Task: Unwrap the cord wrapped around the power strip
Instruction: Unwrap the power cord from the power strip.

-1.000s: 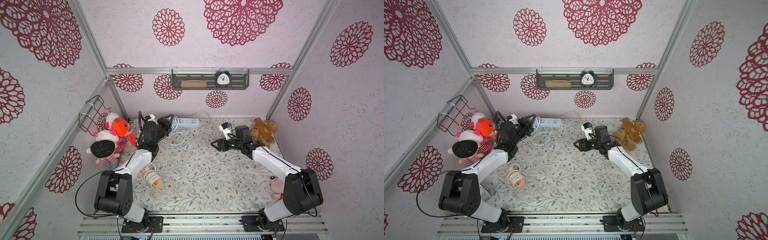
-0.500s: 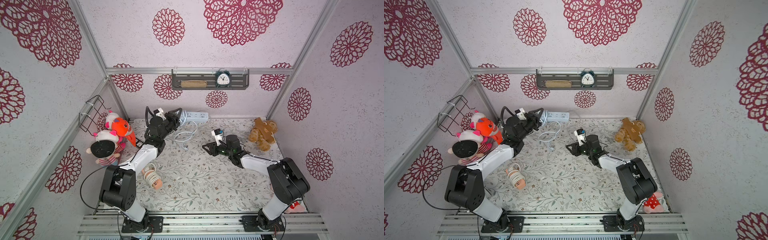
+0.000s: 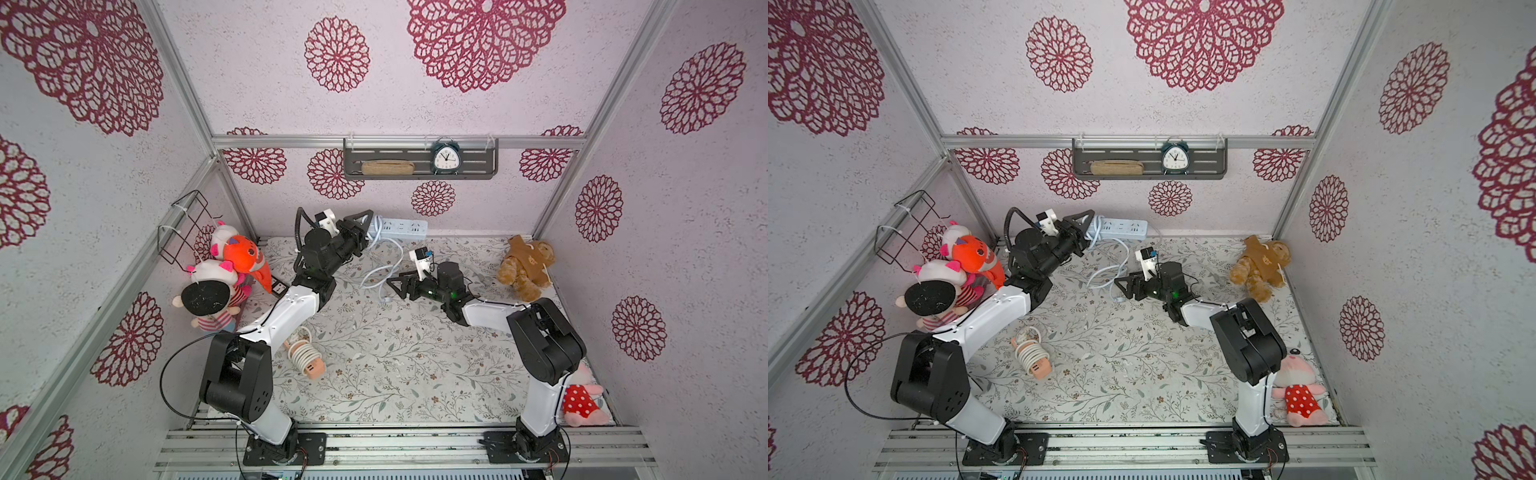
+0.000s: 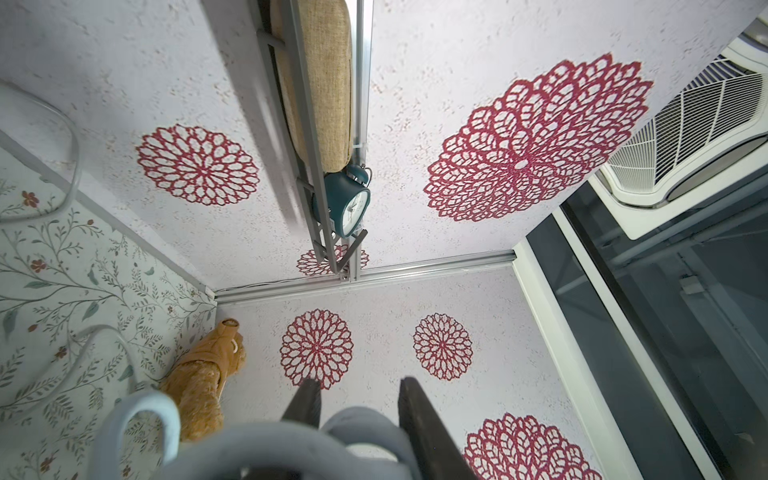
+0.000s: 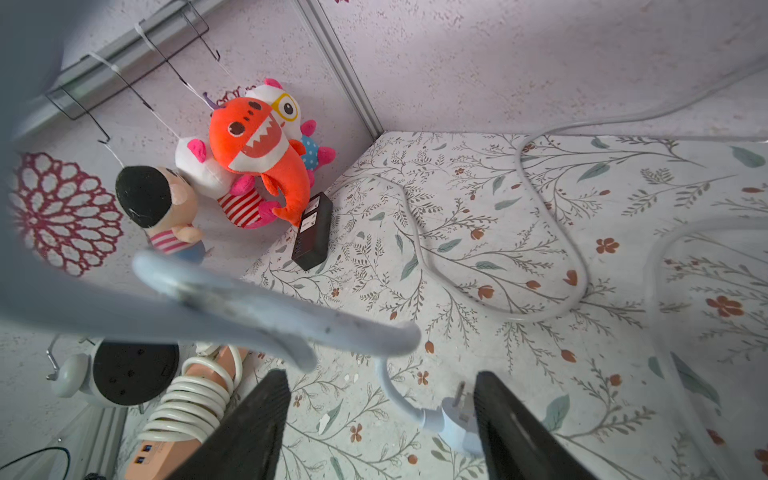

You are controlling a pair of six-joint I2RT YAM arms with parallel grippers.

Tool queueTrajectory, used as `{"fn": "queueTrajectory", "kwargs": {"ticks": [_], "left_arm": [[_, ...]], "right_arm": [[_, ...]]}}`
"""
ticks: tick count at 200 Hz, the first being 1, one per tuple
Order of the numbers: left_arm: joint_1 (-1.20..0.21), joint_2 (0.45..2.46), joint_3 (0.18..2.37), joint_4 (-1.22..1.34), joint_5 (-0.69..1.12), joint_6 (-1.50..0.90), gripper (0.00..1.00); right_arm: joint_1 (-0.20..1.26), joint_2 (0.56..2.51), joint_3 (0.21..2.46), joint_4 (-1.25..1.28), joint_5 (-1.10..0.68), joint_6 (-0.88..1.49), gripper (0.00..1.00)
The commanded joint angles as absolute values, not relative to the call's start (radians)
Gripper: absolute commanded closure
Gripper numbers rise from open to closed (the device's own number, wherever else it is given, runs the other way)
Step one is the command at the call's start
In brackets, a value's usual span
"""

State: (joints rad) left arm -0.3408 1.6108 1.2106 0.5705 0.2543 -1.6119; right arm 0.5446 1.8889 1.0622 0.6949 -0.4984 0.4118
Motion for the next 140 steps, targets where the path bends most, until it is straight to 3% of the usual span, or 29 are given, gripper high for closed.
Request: {"fn": "queueTrajectory", "kwargs": {"ticks": [1, 37, 73, 106, 123, 140], "left_arm": [[-0.349, 1.602, 1.266, 0.623, 0.261, -1.623, 1.0], [-0.347, 1.616, 1.25, 0.61, 0.249, -1.624, 1.0], [-0.364, 1.658, 1.254, 0.664, 0.255, -1.661, 1.0], [-0.384, 1.66, 1.26, 0.648, 0.254, -1.651, 1.0], [-0.394, 1.64, 1.257, 0.587, 0.217, -1.592, 1.0], [-0.412, 1.611, 1.247, 0.516, 0.141, -1.5, 1.0]], "right_arm": [[0.553, 1.864, 1.051, 0.732, -0.509, 0.421, 0.4], [0.513, 1.646, 0.939, 0.589, -0.468, 0.33, 0.44], [0.494, 1.542, 0.959, 0.507, -0.458, 0.337, 0.26], [0.498, 1.52, 1.017, 0.508, -0.415, 0.336, 0.24], [0.504, 1.489, 1.021, 0.532, -0.412, 0.377, 0.31], [0.527, 1.461, 1.043, 0.486, -0.38, 0.43, 0.49]]}}
